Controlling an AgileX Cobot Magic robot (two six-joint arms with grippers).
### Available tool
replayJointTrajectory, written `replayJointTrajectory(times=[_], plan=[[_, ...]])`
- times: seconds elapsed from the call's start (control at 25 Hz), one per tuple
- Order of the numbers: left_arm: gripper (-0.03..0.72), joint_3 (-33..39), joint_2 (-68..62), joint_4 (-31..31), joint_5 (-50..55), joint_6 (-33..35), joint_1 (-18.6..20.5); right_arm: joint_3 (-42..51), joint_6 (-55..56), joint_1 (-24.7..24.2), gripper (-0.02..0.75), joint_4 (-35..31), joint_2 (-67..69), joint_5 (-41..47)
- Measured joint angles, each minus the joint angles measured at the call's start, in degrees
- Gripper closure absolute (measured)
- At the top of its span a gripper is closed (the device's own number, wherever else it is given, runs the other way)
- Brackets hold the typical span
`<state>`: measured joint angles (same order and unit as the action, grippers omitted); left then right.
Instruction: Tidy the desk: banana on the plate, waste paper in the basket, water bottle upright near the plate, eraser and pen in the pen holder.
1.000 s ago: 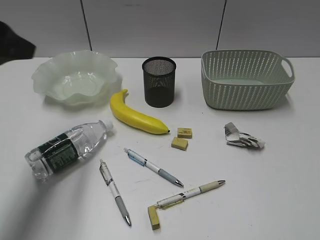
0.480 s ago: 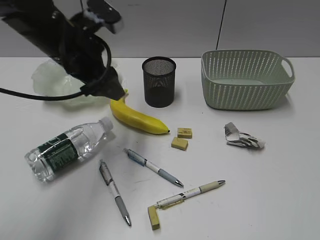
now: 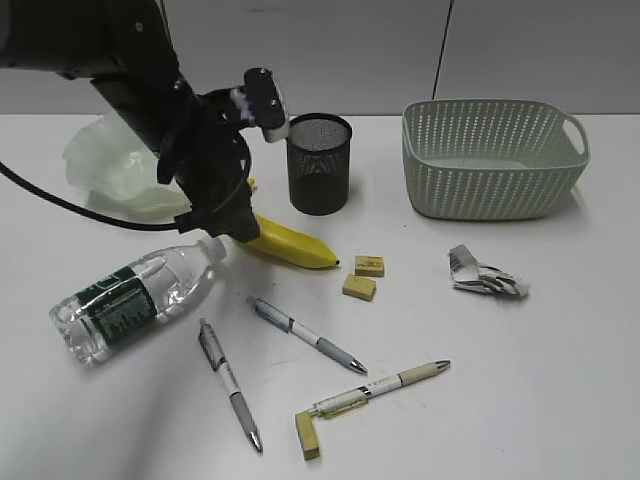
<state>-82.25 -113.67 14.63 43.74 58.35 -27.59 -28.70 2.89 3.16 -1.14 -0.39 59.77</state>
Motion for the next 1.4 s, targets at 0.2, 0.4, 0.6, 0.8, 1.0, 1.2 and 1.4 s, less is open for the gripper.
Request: replayJointTrajectory(times=[0.2, 0.4, 0.6, 0.8, 1.0, 1.2, 1.4], plan=[[0.214, -2.35, -2.07, -3.26, -0.28, 2.17, -0.11, 0.0, 0.0, 0.0, 0.248, 0.0, 0.0, 0.0], [0.214, -5.68, -5.48, -3.8, -0.51, 2.44, -1.51, 0.0, 0.0, 0.0, 0.248, 0.11, 0.0, 0.0], [0.205, -8.47, -9.39, -5.73, -0.32, 2.45, -3.11, 0.0, 0.0, 0.0, 0.248, 0.16, 0.0, 0.0], [0.193, -11.27, -12.57, -6.21, 0.1, 2.45, -3.73, 0.0, 0.0, 0.0, 0.248, 0.22, 0.0, 0.0], [0.187, -12.42, -14.97, -7.0, 0.11, 2.45, -3.8, 0.0, 0.0, 0.0, 0.248, 0.22, 0.0, 0.0], [0.19, -12.74, -16.37, -8.99, -0.48, 2.45, -3.97, 0.0, 0.0, 0.0, 0.248, 0.28, 0.0, 0.0], [0.362, -12.86, -16.49, -9.62, -0.91, 2.39, -4.34, 0.0, 0.0, 0.0, 0.248, 0.28, 0.0, 0.0]])
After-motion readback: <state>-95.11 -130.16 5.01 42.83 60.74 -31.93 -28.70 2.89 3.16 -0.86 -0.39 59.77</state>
